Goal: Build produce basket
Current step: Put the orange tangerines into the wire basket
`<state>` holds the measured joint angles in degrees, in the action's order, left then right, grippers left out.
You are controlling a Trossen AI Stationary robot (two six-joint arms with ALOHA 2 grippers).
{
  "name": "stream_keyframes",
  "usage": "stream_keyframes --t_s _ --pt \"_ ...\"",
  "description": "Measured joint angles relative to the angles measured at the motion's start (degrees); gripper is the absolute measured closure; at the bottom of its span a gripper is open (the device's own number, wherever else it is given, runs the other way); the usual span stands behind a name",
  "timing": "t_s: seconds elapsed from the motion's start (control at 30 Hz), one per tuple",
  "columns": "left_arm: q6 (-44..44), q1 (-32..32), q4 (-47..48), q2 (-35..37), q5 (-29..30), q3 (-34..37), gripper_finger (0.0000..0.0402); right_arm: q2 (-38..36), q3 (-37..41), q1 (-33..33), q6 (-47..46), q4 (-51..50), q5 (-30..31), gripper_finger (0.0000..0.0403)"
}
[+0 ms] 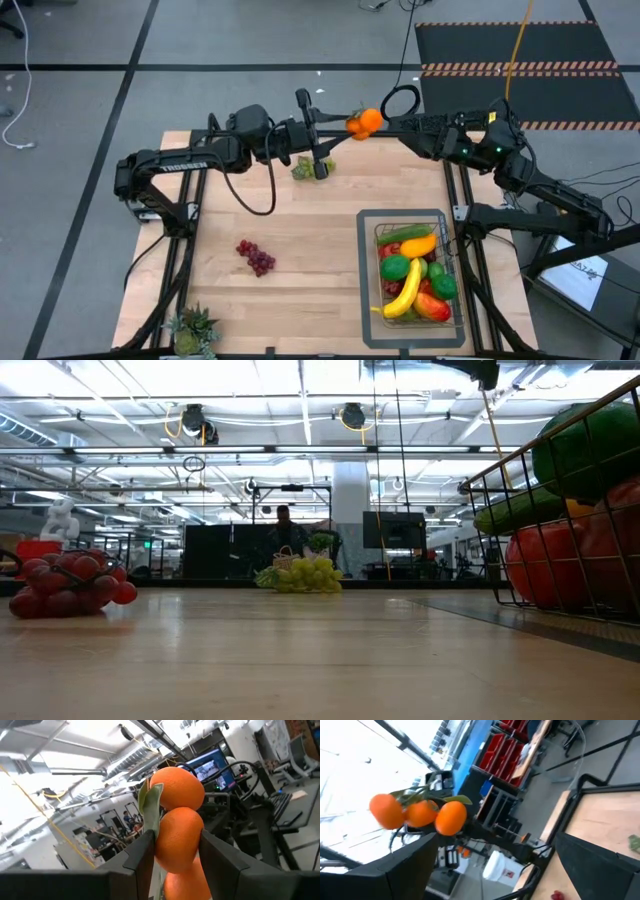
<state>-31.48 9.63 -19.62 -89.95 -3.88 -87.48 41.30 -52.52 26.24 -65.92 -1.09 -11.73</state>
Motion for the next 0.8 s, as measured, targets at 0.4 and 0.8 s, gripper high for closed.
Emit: stream_keyframes --t_s 0.4,0.8 --pt "26.3 -1.5 0.0 0.0 0.0 0.0 0.0256 0.0 0.0 1.6 13.1 6.8 -6.7 0.0011" --pt "47.0 -5.0 -0.2 0.0 -0.1 0.0 0.0256 0.6 0.0 1.3 38.8 6.8 -6.3 0.0011"
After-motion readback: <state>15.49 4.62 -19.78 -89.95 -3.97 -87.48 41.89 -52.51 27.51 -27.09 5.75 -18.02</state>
